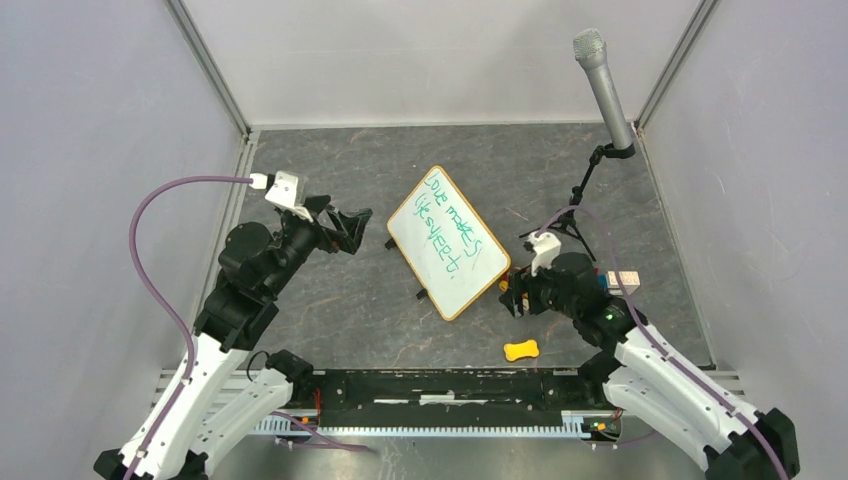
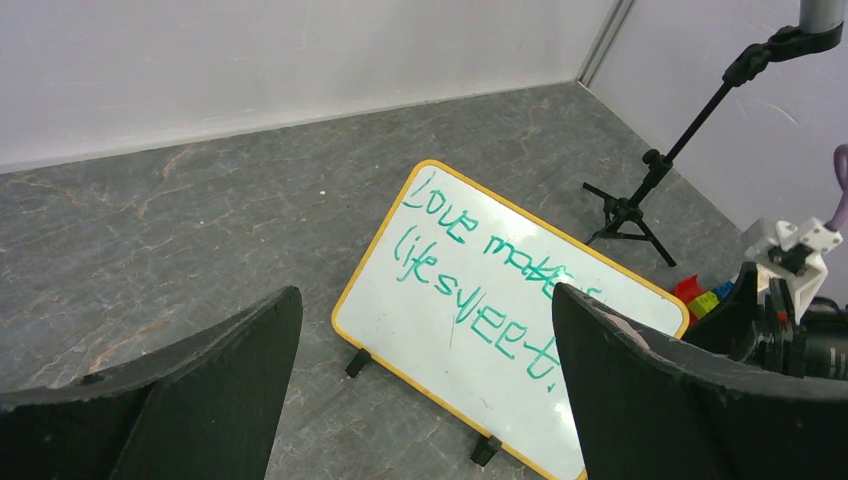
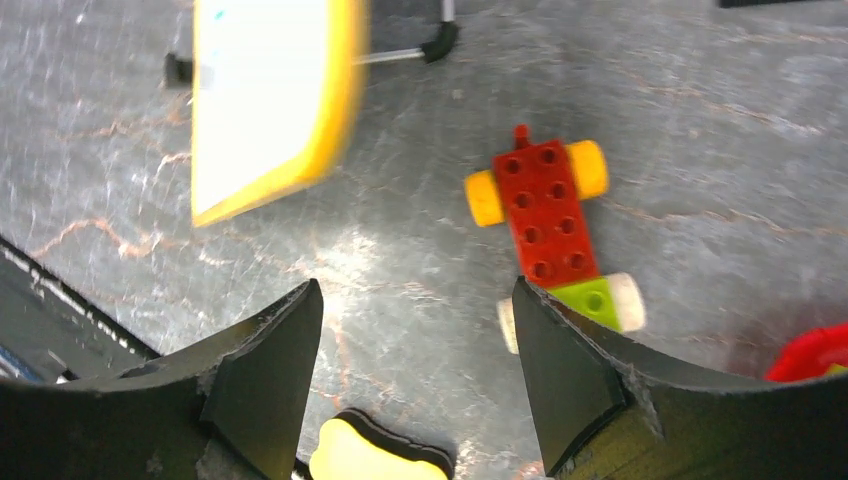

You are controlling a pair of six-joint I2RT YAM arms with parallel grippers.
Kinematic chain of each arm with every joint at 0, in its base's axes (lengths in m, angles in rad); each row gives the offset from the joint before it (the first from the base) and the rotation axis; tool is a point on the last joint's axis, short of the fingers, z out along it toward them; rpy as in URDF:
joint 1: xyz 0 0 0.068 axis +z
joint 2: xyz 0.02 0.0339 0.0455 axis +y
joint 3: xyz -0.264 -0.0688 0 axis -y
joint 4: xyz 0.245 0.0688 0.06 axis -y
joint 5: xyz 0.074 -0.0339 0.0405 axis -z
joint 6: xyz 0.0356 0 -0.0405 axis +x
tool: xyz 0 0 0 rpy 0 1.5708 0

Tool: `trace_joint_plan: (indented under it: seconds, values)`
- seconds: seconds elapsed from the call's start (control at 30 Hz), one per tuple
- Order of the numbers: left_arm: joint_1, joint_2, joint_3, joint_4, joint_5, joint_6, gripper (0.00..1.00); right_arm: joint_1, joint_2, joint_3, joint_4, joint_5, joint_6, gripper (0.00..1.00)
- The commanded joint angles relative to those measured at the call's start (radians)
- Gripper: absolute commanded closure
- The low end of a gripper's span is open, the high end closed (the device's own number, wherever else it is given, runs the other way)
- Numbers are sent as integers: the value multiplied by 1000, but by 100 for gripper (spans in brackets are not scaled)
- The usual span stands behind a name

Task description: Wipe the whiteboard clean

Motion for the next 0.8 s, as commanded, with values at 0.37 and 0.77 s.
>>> trace_joint_plan:
  seconds: [0.37, 0.77]
  values:
    - [4, -10, 17, 20, -1, -26, 0, 220, 171, 76, 147, 269, 12, 24]
    - [4, -5, 19, 20, 3, -26, 0, 223, 286, 104, 256, 293, 12, 24]
